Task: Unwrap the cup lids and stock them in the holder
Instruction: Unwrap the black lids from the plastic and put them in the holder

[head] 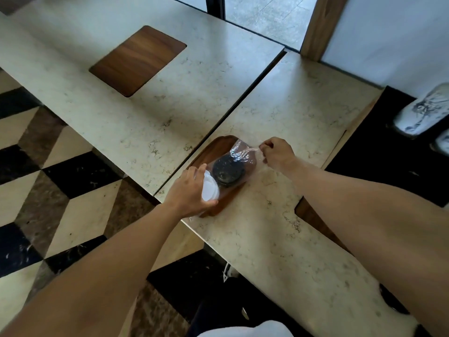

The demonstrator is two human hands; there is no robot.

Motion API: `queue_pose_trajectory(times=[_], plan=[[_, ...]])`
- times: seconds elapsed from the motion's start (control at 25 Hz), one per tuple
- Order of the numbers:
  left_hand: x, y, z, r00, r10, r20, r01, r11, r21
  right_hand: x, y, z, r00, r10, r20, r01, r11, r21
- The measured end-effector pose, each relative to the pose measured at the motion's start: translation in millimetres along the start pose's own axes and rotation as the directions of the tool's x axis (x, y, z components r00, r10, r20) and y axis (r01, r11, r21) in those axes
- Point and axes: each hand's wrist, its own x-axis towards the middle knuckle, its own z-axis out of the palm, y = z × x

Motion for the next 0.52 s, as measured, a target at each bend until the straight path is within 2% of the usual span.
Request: queue_pose_trajectory(times=[0.24,0.36,0.52], plan=[[-8.3,9.8,-2.8,0.987,0.149,0.058,-0.150,0.989,0.014,-56.0,36.3,-15.3,0.991,0.076,-0.109,-0.063,0.991,0.119],[-9.9,21.7,4.1,0.959,0.251,0.128,-0.260,0.964,0.060,-91.6,64.2,-24.0,0.969,0.154,-0.192,-0.125,0.980,0.155],[-5.4,40.0,13.8,0.912,0.355,0.203,-0.378,0.922,0.082,-140.6,103.4,-34.0,0.943,0.254,-0.217,-0.189,0.942,0.278]])
